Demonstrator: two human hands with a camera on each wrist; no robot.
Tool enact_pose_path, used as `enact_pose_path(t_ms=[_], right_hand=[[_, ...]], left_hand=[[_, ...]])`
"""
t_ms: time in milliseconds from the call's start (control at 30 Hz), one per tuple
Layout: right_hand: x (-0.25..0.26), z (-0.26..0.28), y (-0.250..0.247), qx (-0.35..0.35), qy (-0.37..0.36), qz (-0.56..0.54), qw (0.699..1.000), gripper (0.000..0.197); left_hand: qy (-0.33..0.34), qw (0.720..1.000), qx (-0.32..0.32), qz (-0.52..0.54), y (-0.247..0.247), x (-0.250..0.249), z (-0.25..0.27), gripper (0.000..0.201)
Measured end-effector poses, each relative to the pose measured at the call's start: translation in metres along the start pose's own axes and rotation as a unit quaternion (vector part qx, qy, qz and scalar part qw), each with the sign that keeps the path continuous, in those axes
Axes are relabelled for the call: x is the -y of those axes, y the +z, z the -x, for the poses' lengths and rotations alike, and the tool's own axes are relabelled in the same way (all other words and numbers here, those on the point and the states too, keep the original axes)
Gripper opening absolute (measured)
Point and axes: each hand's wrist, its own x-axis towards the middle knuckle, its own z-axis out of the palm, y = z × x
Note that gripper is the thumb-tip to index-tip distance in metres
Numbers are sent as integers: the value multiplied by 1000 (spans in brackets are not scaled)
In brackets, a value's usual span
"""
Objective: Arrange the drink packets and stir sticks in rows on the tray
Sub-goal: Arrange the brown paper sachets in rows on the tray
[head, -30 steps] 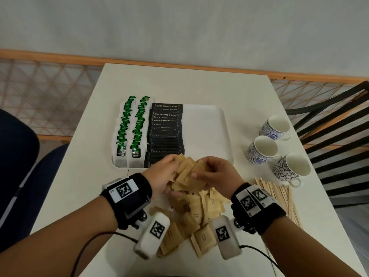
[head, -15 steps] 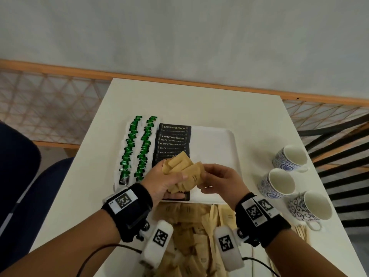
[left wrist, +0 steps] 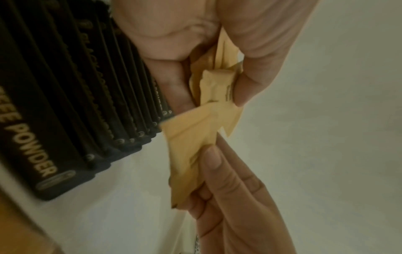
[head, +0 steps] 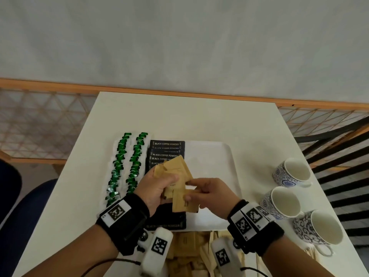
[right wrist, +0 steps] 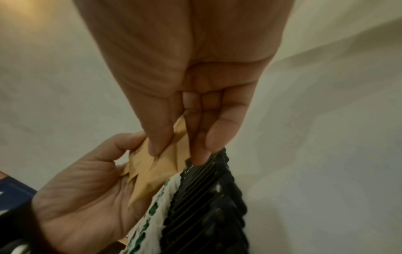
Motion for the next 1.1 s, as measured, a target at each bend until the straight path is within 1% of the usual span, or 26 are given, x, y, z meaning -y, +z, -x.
enact_pose_path(t_ms=[67,133,200,300,367,400,533,733,967,1100], right_hand=[[-1,-3,-6,6,10,21,1000,17],[-3,-7,-16,-12,12,16,1000,11],[-4,-14,-27,-69,11,3,998,11],[-9,-36,-43,-164,13,11,986,9],[-9,-54,-51,-203,23,26,979,3],[-9,-63,-54,-214,28,35,976,6],[-10,-97,-57,-233,65,12,970,15],[-6,-120,-55,-230,81,-59,968,14],[-2,-134,-54,-221,89,-25,971,14],[-6,-142,-53,-231,89,-5,969,11]], left_hand=[[6,1000,-8,6,-1,-4,-5,23],[11,1000,-11,15,-2,-9,-9,23],[17,999,-9,27,-6,-13,-12,24],[27,999,-1,30,-12,-19,-17,25],[31,999,0,30,-14,-23,-21,25],[33,999,-3,29,-15,-24,-23,26],[35,999,-19,26,-18,-26,-31,31],[35,999,-27,18,-19,-29,-43,38],[30,999,-27,4,-18,-30,-60,37],[23,999,-28,-5,-17,-29,-67,38]])
